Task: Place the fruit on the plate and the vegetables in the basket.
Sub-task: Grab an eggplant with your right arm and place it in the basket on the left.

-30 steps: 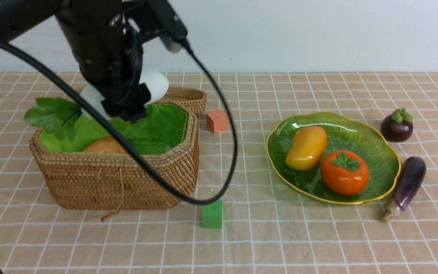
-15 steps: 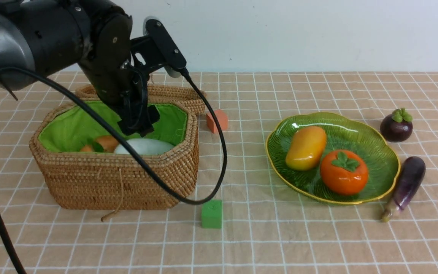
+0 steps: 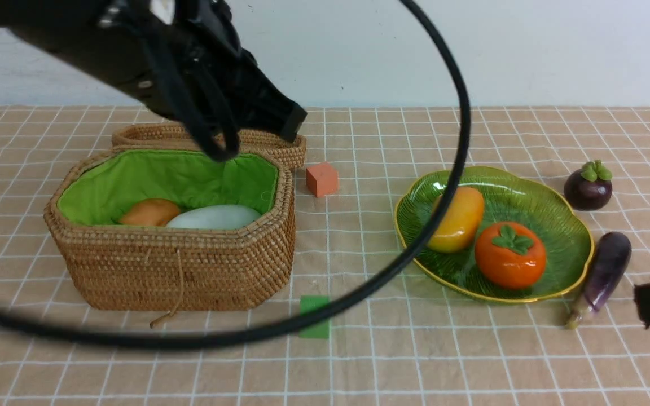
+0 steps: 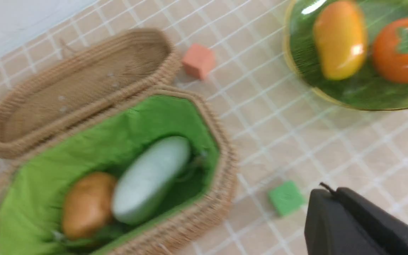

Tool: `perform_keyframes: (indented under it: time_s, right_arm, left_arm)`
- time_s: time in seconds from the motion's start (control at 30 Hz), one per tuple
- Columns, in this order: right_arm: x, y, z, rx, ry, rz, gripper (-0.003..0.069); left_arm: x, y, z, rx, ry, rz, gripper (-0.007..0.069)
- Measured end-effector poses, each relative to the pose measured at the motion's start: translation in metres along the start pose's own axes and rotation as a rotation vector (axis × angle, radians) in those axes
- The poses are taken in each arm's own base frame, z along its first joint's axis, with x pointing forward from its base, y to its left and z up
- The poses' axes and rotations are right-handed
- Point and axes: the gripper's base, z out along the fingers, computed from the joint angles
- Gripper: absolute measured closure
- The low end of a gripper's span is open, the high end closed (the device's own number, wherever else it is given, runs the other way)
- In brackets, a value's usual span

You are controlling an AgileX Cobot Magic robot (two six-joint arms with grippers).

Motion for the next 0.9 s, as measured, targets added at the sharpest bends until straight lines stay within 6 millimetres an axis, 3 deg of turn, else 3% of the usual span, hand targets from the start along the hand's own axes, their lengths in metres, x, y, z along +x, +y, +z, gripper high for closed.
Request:
perform_keyframes:
  time_s: [0.1, 0.2, 0.23, 0.27, 0.33, 0.4, 0.5, 0.53, 0.6, 0.63, 0.7, 0.9]
  right_arm:
    - [-0.004, -0.006, 0.019, 0.049, 0.05, 0.024, 0.0508]
    - [-0.011, -0.028, 0.054, 0.181, 0.129, 0.125, 0.0505]
    - [-0.011, -0.03, 0.056, 0.191, 0.132, 0.128, 0.0505]
    - [-0.012, -0.046, 0.067, 0.247, 0.162, 0.188, 0.0503]
    - [-0.011, -0.058, 0.076, 0.283, 0.191, 0.233, 0.0502]
    - [-0.01, -0.1, 0.091, 0.369, 0.201, 0.389, 0.05]
    - [-0.007, -0.135, 0.103, 0.409, 0.178, 0.524, 0.0495]
    - [-0.006, -0.14, 0.105, 0.414, 0.18, 0.548, 0.0494]
    - [-0.006, -0.17, 0.115, 0.429, 0.171, 0.644, 0.0479]
    - [-0.006, -0.173, 0.116, 0.429, 0.17, 0.646, 0.0477]
    - [-0.014, -0.203, 0.13, 0.433, 0.157, 0.713, 0.0431]
    - [-0.023, -0.244, 0.164, 0.426, 0.19, 0.785, 0.0321]
  left_arm:
    - [0.017, -0.006, -0.016, 0.04, -0.018, -0.009, 0.0638]
    - [0.07, -0.008, -0.038, 0.102, -0.037, -0.034, 0.0638]
    - [0.072, -0.008, -0.039, 0.104, -0.038, -0.036, 0.0638]
    - [0.096, -0.005, -0.045, 0.121, -0.05, -0.049, 0.0638]
    - [0.113, -0.003, -0.049, 0.135, -0.071, -0.058, 0.0638]
    - [0.148, 0.002, -0.059, 0.168, -0.158, -0.071, 0.0638]
    - [0.174, 0.006, -0.068, 0.198, -0.271, -0.082, 0.0638]
    - [0.175, 0.006, -0.069, 0.202, -0.286, -0.084, 0.0638]
    - [0.192, 0.009, -0.075, 0.224, -0.377, -0.093, 0.0638]
    - [0.194, 0.009, -0.075, 0.225, -0.378, -0.092, 0.0638]
    - [0.204, 0.011, -0.078, 0.238, -0.432, -0.097, 0.0638]
    - [0.207, 0.011, -0.078, 0.24, -0.437, -0.099, 0.0638]
